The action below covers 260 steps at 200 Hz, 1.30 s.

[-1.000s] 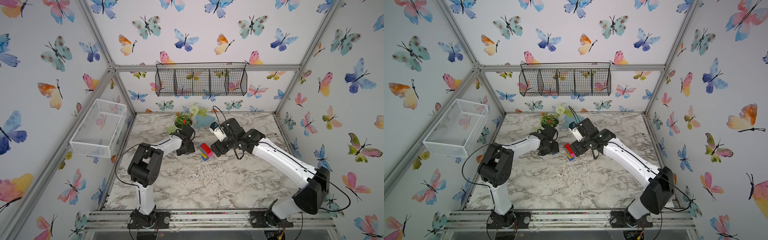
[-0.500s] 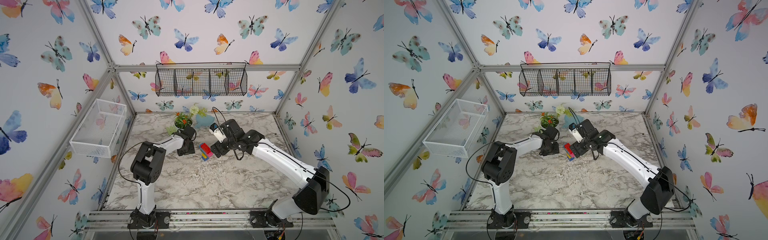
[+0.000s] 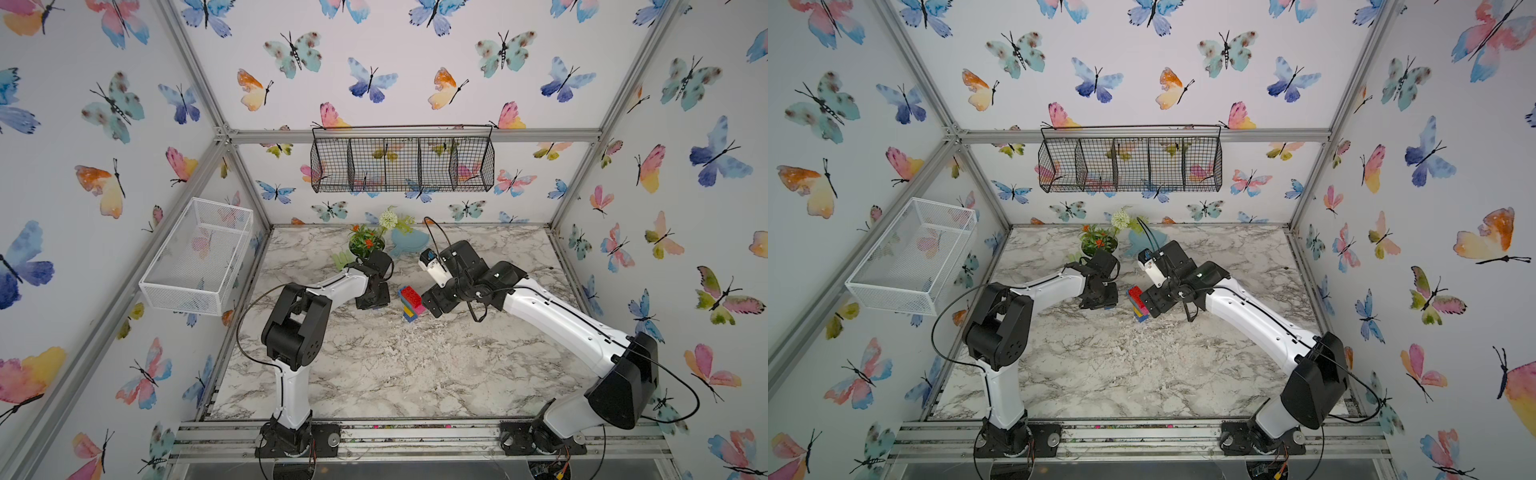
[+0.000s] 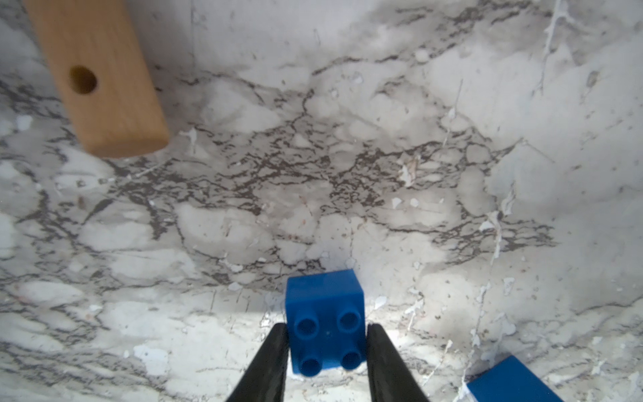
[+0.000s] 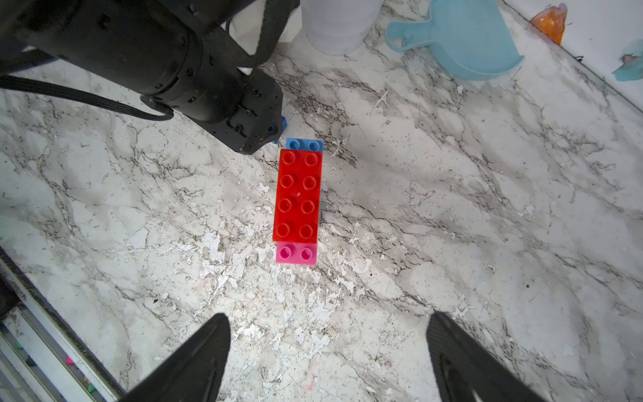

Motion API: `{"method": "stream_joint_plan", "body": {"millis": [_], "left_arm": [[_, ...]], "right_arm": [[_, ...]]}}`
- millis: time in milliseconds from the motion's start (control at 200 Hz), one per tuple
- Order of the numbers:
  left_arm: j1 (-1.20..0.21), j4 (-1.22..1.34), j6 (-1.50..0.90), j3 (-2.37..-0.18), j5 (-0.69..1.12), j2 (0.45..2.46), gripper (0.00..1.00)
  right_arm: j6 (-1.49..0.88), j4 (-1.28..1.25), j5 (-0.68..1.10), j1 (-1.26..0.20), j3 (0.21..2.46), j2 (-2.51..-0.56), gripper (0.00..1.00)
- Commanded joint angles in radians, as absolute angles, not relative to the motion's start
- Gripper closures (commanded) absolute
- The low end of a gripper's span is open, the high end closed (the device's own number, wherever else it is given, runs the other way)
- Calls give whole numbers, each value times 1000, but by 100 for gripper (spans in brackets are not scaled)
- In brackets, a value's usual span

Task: Assemble a spoon with lego
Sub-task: Pick up the lego brick from the center of the board, then place the lego brick at the center of the board.

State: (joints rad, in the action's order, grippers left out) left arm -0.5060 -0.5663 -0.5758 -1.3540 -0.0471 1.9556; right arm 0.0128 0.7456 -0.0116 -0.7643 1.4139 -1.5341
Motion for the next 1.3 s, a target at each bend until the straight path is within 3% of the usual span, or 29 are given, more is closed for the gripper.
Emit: {"method": "stream_joint_plan", "body": {"millis": [0, 375, 961, 1296], "left_arm": [[-511, -589, -555, -1358, -35, 1966, 63], [-512, -634, -493, -1342, -45, 1876, 77], [-519, -846, -289, -1288, -30, 1491, 75], [-612, -1011, -239, -1450, 43, 1441, 76]], "right_arm": [[23, 739, -6, -756, 1409, -1522, 9], [15, 718, -10, -746, 1402, -1525, 9], [-30, 706, 0, -691, 1414, -1526, 10], [-68, 714, -5, -657, 1410, -1541, 9]]}}
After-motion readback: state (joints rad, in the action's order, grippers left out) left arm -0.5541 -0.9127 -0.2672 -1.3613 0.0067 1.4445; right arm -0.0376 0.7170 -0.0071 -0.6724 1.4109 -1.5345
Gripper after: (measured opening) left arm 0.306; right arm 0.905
